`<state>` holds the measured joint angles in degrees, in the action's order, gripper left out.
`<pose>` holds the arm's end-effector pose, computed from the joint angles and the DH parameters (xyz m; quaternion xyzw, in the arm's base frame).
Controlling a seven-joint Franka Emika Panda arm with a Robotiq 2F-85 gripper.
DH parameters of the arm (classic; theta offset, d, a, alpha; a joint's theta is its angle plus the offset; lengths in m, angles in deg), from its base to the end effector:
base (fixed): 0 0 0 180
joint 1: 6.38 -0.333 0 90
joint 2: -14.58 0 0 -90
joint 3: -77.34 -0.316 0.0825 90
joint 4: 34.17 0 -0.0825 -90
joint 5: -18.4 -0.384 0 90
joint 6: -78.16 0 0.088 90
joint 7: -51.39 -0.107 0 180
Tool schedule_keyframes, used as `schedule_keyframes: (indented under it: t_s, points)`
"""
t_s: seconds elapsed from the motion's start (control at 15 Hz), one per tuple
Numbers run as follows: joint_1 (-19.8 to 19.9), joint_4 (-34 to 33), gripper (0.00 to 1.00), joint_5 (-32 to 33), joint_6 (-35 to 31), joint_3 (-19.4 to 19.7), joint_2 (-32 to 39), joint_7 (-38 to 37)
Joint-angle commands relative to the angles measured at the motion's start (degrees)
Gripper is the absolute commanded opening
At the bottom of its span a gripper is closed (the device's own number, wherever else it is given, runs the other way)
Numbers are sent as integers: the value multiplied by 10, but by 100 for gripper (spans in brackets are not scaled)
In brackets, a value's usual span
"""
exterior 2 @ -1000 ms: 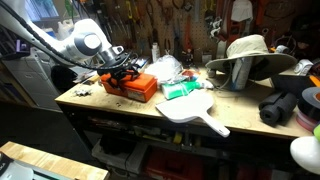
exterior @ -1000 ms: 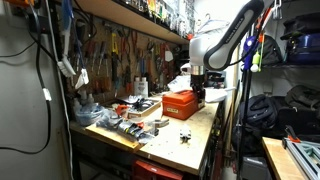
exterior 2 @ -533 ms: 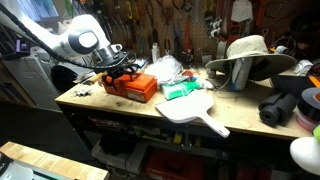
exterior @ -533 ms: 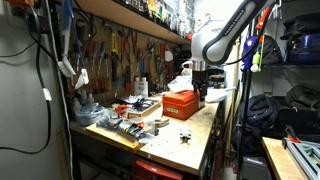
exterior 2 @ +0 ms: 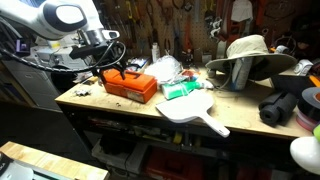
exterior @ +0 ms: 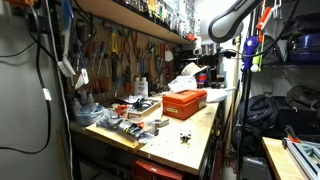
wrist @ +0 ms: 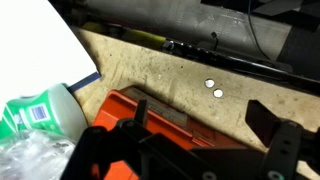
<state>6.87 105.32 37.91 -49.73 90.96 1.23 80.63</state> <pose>0.4045 -0.2168 0.3933 0.9861 0.1256 -0.0375 0.1024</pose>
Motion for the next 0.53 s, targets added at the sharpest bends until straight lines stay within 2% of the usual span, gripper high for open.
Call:
schedule_keyframes:
  t_s: [0.0,0.2,0.47]
  points:
    - [1,23,100,-41,89,2,-105,-63]
    - [5,26,100,-60,146,-4,-176,-132]
    - [18,30,100,-75,186,-10,-258,-225]
